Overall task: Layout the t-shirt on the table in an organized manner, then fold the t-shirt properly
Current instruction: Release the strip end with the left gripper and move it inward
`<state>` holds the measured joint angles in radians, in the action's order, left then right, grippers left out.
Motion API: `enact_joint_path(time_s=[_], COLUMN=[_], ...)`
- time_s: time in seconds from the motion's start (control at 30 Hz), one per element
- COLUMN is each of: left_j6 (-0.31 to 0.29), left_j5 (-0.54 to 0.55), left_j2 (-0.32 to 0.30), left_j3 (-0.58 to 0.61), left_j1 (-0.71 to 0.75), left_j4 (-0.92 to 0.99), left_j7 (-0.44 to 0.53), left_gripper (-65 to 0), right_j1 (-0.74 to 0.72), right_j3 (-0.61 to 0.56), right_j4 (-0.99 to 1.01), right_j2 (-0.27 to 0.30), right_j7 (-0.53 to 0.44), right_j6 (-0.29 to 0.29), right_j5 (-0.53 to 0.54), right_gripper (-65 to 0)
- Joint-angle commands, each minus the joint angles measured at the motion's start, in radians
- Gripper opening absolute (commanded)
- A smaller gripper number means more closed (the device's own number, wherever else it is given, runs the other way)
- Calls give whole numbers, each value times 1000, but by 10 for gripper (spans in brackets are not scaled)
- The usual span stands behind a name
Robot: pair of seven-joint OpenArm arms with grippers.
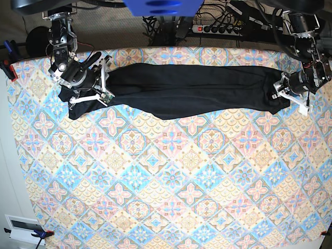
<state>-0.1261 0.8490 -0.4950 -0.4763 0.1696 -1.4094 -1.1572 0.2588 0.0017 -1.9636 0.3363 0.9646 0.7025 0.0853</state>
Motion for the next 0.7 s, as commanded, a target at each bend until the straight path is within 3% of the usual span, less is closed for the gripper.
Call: enact_joint_path(time_s=[0.0,0.13,0.3,0.37,0.53,0.67], left_j6=[6,6,6,4,6,6], left_j5=[-21,-58,-27,26,122,117], left_j2=[-17,-12,-18,-23,-49,-52], left_j3=[-5,1,118,132,127,43], left_j1=[0,8,9,15,12,-11], left_j4=[-1,-1,-3,-3,-3,-3], left_j7=[-10,-13,-19,-19,6,12], left_gripper=[-301,-302,-326,-392,-646,-650], right_j1=[-6,-6,-13,-14,-14,-14], right_j3=[4,4,4,4,4,4], right_j4=[-20,-20,-20,-20,-20,-20], right_j2=[11,10,8,8,8,8], right_j7=[-12,-12,-11,-11,-11,-11], right_j6=[-4,-4,-4,-4,-4,-4], right_j5=[8,8,11,11,12,12], right_gripper=[-473,-473,-473,-473,-473,-473])
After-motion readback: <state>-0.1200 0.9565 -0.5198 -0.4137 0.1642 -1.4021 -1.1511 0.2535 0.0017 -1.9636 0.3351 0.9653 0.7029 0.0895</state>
